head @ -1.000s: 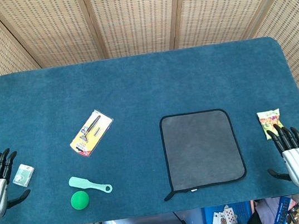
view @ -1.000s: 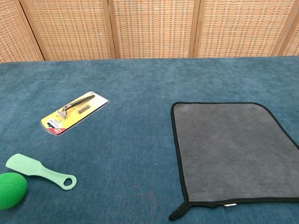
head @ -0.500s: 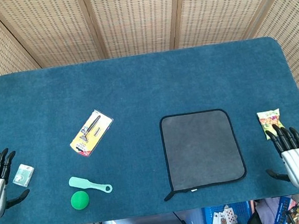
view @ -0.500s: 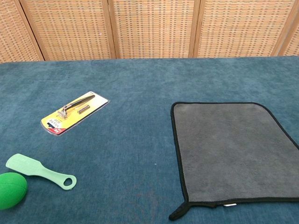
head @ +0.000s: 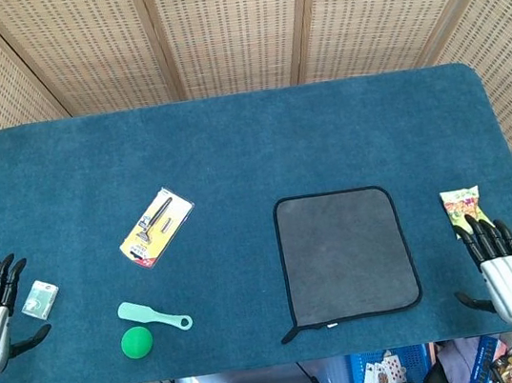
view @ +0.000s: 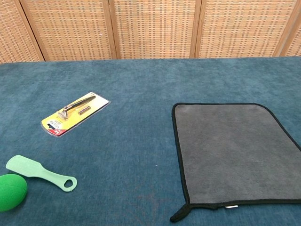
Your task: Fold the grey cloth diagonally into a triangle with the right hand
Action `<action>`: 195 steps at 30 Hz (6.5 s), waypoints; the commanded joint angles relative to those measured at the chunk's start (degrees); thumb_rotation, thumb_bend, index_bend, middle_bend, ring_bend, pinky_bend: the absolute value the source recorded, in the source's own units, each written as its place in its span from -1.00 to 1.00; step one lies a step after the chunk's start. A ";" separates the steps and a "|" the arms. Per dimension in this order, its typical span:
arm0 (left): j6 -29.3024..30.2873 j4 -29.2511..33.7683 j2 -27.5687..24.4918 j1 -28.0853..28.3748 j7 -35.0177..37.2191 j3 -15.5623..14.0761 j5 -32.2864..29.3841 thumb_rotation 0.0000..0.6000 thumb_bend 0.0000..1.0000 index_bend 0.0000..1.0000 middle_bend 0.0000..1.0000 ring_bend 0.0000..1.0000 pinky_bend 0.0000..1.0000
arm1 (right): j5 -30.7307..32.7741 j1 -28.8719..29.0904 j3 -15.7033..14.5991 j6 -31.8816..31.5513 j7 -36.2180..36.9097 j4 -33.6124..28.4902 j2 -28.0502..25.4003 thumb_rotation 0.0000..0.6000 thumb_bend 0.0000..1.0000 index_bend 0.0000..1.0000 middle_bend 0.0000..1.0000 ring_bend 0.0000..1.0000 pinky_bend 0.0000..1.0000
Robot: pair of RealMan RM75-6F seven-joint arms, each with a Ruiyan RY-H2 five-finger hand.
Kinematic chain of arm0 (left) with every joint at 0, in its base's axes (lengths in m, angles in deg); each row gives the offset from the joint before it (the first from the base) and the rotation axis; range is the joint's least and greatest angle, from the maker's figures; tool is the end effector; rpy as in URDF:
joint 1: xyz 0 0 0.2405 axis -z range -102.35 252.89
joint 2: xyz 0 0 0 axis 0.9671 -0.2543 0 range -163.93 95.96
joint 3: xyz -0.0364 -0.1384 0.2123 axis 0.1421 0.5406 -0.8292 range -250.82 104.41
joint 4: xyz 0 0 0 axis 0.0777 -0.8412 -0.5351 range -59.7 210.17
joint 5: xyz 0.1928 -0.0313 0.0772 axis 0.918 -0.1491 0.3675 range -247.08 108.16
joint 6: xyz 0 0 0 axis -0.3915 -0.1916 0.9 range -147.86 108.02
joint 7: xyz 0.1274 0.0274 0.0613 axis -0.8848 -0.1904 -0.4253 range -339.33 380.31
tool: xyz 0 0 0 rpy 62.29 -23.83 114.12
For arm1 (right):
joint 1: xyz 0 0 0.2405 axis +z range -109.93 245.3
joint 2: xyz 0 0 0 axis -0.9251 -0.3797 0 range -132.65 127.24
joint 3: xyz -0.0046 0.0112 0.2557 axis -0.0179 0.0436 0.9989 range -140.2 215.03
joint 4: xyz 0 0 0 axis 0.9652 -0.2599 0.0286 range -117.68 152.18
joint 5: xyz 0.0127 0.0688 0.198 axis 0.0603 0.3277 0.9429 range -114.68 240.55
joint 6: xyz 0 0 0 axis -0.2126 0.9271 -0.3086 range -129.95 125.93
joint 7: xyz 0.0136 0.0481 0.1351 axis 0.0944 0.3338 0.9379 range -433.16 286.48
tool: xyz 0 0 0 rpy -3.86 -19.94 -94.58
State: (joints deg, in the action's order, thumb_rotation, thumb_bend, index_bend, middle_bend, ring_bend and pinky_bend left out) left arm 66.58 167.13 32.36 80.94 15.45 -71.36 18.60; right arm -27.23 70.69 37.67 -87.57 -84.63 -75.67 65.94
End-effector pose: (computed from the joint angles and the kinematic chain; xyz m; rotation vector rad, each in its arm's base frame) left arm -0.3018 0.1813 0.1461 -1.4383 -0.8299 -0.8980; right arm -0.2997 -0.1605 0.1244 1.4901 -0.8324 0.8204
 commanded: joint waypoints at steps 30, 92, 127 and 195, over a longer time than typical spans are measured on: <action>0.13 0.36 0.05 -0.03 -0.35 -0.10 0.48 1.00 -0.89 -1.00 -1.00 -1.00 -1.00 | -0.01 1.90 -1.74 6.80 -3.27 11.12 14.63 1.00 -0.85 -0.81 -1.00 -1.00 -1.00; 0.37 0.28 0.35 0.01 -0.86 -0.02 0.69 1.00 -0.89 -1.00 -1.00 -1.00 -1.00 | 1.98 4.53 -0.66 7.51 2.28 22.40 22.24 1.00 -0.31 -0.05 -0.89 -1.00 -1.00; 0.14 0.27 0.34 0.09 -0.78 -0.01 0.54 1.00 -0.89 -1.00 -1.00 -1.00 -1.00 | 2.67 5.51 -0.18 8.21 3.25 23.08 22.65 1.00 0.14 0.12 -0.87 -1.00 -1.00; -2.52 -1.20 0.06 1.06 2.16 0.98 -2.66 1.00 -0.89 -1.00 -1.00 -1.00 -1.00 | 17.49 30.10 14.16 27.15 -13.67 25.53 32.06 1.00 0.14 0.14 -0.84 -1.00 -1.00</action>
State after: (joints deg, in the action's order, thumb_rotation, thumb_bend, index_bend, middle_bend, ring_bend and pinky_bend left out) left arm 64.06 165.95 32.43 81.99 17.59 -70.38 15.95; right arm -10.00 100.53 51.68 -60.59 -98.20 -50.27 97.93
